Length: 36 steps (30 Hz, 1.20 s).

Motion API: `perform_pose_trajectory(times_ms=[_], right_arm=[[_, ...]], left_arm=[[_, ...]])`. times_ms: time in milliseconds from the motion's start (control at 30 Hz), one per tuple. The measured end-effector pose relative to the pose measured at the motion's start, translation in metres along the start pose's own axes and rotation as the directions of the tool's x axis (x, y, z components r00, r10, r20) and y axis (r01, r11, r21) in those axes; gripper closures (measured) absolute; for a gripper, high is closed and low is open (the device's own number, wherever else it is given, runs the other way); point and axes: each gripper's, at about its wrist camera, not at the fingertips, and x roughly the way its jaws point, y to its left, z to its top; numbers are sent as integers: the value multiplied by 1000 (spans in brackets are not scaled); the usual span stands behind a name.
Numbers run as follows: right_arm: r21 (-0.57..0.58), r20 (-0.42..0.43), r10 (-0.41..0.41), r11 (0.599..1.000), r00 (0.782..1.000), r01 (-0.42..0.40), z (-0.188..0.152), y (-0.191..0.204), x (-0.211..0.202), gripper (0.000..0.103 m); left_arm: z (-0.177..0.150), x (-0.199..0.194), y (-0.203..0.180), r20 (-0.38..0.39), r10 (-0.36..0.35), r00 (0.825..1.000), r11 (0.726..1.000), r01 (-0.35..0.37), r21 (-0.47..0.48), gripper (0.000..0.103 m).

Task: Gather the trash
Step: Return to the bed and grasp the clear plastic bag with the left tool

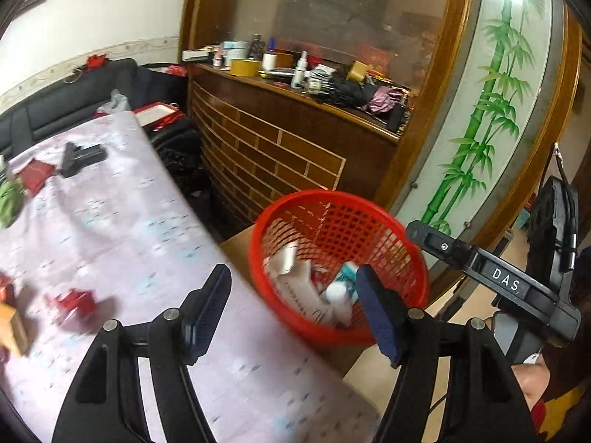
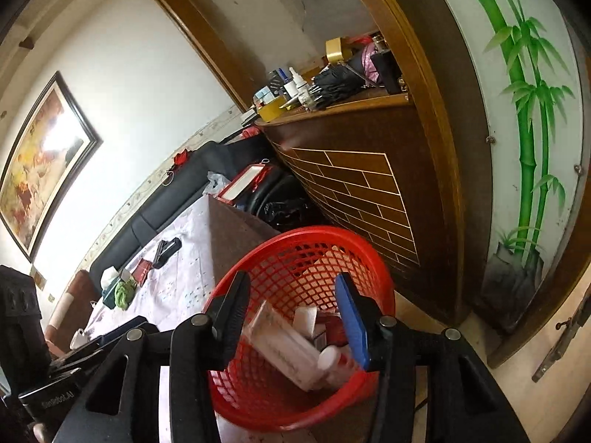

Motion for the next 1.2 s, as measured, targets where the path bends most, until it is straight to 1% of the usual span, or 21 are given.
perform_pose_trajectory(times_ms=[67, 200, 267, 367, 467, 600, 700, 767, 800, 900, 967, 1000, 1033, 1067, 1167, 1200], right_arm=[[-16, -10, 18, 1000, 1000, -18, -6, 9, -1, 50], [-77, -42, 68, 995, 997, -71, -20, 42, 3, 48], [-105, -77, 111, 987, 991, -119, -29, 61, 8, 48], [-141, -120, 143, 977, 982, -159, -43, 87, 15, 48], [-170, -163, 162, 967, 973, -190, -60, 110, 22, 48], [-224, -233, 171, 948, 957, -224, -88, 146, 34, 47], [-257, -284, 173, 934, 943, -248, -111, 169, 42, 46], [-272, -320, 179, 924, 930, -271, -124, 184, 50, 46], [-281, -338, 180, 917, 924, -282, -131, 192, 53, 46], [-295, -375, 181, 906, 909, -302, -146, 209, 61, 46], [-299, -389, 187, 900, 902, -316, -154, 218, 63, 46], [-300, -391, 189, 899, 901, -319, -156, 220, 63, 46], [-303, -396, 189, 897, 899, -322, -158, 223, 64, 46], [-305, -399, 190, 895, 897, -326, -159, 225, 64, 46], [-321, -409, 184, 888, 894, -330, -163, 231, 65, 46], [-326, -410, 182, 886, 894, -330, -164, 233, 65, 46]], left_arm=[[-9, -14, 13, -4, 32, 999, 999, -32, -17, 34], [-25, -39, 44, -5, 75, 997, 995, -75, -69, 34], [-35, -55, 64, -5, 97, 995, 989, -97, -110, 34], [-50, -79, 88, 6, 132, 991, 979, -130, -155, 34], [-67, -101, 110, 10, 166, 986, 968, -161, -191, 34], [-95, -133, 141, 13, 224, 975, 949, -215, -231, 34], [-115, -154, 166, 9, 287, 958, 923, -274, -271, 34], [-126, -168, 187, 3, 327, 945, 899, -310, -310, 34], [-131, -177, 202, -4, 354, 935, 879, -334, -339, 34], [-136, -192, 233, -22, 411, 911, 835, -386, -391, 34], [-138, -200, 259, -42, 466, 884, 791, -437, -427, 34], [-138, -201, 266, -50, 477, 878, 781, -449, -434, 34], [-137, -200, 277, -65, 483, 873, 771, -459, -442, 34], [-135, -197, 287, -72, 478, 875, 767, -456, -452, 34], [-130, -181, 305, -97, 451, 887, 763, -440, -474, 34], [-127, -173, 310, -100, 436, 894, 767, -427, -479, 34]])
